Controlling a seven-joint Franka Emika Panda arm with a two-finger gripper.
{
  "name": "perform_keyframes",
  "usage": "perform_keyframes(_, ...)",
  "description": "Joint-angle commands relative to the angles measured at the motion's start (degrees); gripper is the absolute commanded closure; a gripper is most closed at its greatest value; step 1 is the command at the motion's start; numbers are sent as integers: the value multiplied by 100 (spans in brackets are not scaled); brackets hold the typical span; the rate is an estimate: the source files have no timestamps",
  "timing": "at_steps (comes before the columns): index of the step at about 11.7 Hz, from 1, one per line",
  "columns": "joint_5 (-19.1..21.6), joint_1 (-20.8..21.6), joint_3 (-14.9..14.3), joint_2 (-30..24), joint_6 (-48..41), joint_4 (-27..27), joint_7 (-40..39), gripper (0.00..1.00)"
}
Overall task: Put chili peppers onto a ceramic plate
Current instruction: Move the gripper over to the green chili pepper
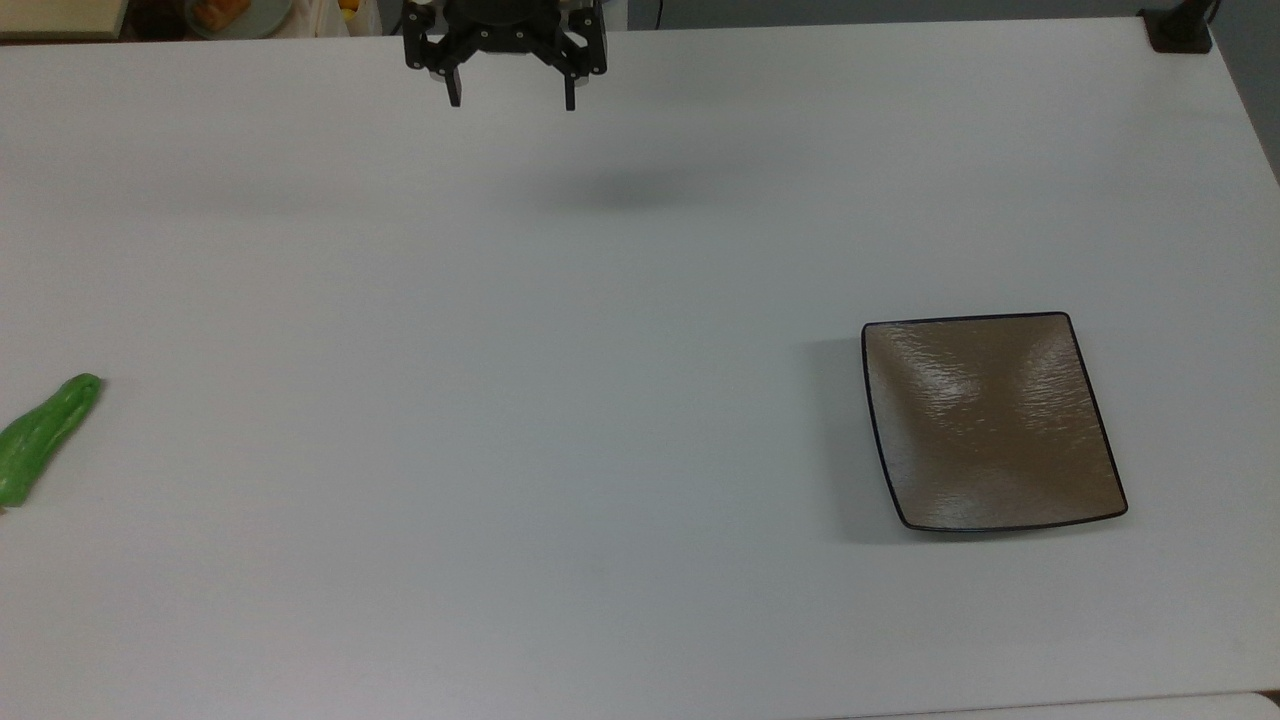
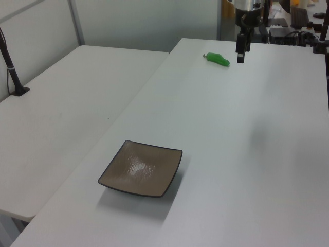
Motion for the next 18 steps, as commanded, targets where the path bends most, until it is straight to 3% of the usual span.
perform_keyframes(1,-60,-93,-46,-4,-314,62,13,0)
perform_keyframes(16,-86,-446,-11,-125,-256,65,102,0)
perform_keyframes(18,-60,-778,6,-134,-80,82,58,0)
